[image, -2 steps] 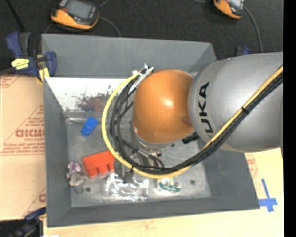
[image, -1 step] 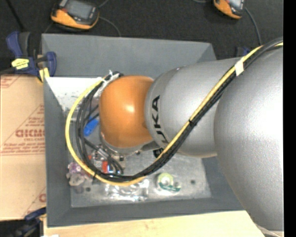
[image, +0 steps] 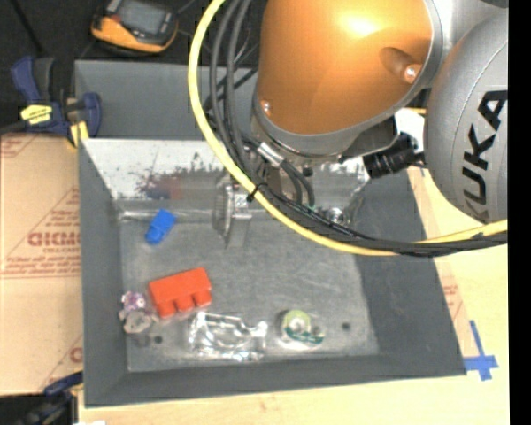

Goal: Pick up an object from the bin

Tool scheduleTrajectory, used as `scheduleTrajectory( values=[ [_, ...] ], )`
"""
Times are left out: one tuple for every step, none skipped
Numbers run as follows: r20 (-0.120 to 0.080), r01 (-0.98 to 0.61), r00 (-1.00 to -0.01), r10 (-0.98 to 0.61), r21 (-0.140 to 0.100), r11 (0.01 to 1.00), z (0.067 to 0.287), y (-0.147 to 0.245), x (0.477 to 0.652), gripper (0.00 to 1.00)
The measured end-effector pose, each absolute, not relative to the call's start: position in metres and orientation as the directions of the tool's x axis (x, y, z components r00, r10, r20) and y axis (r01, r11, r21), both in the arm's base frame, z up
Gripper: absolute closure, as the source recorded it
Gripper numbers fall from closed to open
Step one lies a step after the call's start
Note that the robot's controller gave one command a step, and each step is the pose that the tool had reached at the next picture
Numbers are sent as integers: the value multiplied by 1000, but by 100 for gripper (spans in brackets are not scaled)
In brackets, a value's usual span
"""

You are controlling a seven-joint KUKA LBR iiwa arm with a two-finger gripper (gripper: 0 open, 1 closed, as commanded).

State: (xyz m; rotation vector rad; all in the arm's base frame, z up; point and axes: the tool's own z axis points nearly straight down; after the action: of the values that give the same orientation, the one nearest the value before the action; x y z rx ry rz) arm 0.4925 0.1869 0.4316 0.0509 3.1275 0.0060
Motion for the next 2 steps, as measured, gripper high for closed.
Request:
scheduleTrajectory(
  values=[
    [1, 240, -971, 240, -1, 971, 349, 206, 536, 100],
    [3, 117, -993, 117, -3, 993, 236, 215, 543, 100]
  ],
)
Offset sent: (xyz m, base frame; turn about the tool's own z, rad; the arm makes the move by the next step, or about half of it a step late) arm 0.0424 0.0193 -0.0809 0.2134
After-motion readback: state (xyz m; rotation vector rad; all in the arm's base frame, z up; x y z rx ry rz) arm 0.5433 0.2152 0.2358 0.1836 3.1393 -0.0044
